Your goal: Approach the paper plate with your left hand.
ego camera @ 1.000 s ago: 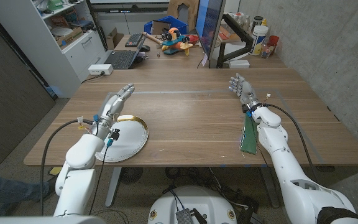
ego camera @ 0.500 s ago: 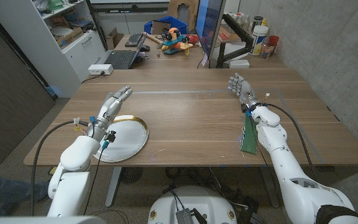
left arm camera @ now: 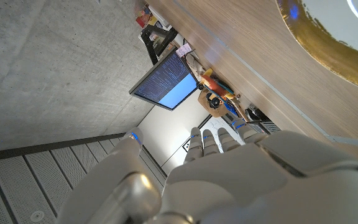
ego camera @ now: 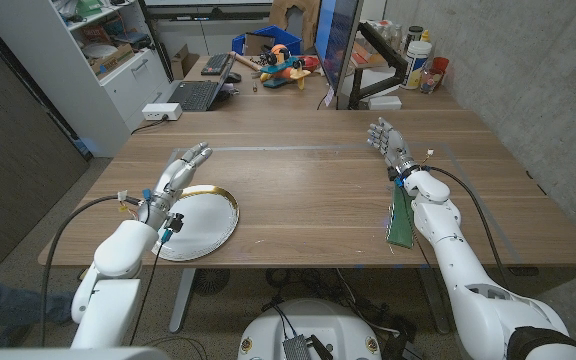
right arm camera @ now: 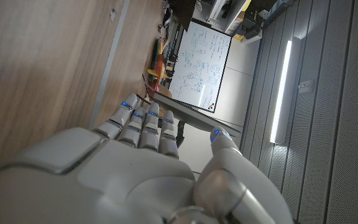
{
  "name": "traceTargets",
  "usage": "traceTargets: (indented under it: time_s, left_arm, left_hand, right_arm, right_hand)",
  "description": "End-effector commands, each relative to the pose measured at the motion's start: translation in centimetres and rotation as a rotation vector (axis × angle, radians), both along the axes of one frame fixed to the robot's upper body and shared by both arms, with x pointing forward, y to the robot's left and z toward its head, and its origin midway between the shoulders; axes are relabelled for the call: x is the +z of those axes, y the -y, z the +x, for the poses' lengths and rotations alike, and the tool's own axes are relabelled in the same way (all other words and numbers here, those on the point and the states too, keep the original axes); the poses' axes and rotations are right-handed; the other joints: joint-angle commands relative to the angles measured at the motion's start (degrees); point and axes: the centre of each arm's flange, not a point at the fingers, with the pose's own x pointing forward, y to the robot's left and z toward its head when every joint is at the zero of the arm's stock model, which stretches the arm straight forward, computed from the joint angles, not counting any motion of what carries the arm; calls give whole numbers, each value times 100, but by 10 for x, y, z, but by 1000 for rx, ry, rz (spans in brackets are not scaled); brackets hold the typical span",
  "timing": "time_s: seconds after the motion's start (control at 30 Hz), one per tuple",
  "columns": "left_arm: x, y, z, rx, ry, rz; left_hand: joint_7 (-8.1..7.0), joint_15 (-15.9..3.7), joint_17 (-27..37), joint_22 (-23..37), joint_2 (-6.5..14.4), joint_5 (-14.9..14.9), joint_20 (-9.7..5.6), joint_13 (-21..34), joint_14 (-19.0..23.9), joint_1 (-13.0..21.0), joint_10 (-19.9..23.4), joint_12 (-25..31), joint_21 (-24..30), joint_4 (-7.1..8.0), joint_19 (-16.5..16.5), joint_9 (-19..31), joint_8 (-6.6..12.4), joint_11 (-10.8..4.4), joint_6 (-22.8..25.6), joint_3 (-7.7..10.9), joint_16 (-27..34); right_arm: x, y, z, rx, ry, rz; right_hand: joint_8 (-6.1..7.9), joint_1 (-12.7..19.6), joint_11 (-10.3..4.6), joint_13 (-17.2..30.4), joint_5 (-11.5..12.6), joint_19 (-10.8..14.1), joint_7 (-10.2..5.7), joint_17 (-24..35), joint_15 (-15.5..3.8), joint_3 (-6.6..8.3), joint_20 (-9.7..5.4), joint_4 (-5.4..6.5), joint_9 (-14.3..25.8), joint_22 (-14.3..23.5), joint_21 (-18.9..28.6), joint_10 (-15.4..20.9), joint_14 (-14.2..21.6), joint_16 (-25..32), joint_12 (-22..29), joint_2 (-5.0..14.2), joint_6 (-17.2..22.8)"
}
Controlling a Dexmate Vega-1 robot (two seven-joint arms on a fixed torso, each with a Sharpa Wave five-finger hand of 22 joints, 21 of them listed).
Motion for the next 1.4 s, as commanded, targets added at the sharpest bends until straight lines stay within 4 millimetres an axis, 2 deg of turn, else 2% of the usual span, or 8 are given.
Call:
traceTargets:
  time_s: [0.03, 0.8, 1.4]
  left_arm:
    - [-7, 0, -3, 41, -16, 25]
    - [-10, -8, -14, 133, -47, 98]
    - [-14, -15, -19, 220, -79, 178]
  left_hand:
    - [10, -4, 4, 24, -16, -2, 48, 19, 33, 67, 9, 40, -8, -41, -271, 12, 1, -16, 24, -2, 20]
    - [4, -14, 3, 25, -1, -9, 54, 18, 50, 89, 41, 48, -36, -54, -248, 13, 6, -33, 54, -9, 22]
    - [-10, -19, 4, 26, 12, -12, 60, 18, 49, 108, 43, 45, -65, -66, -242, 14, 4, -42, 61, -15, 18]
  right_arm:
    - [0, -1, 4, 3, -4, 3]
    - [-5, 1, 6, 2, -16, 4]
    - [2, 2, 6, -3, -10, -5]
  right_hand:
    - [-3, -5, -13, 5, 15, 72, 17, 10, -9, 22, 13, -35, 7, 13, -7, 54, 39, -5, -17, 66, 71]
    - [-15, -11, -19, 5, 15, 90, 8, 8, -19, 19, 19, -47, 8, 15, -63, 64, 48, -7, -40, 75, 74]
    - [-23, -17, -9, 6, 16, 108, 9, 6, -13, 16, 24, -58, 8, 17, -107, 66, 49, -12, -62, 78, 77]
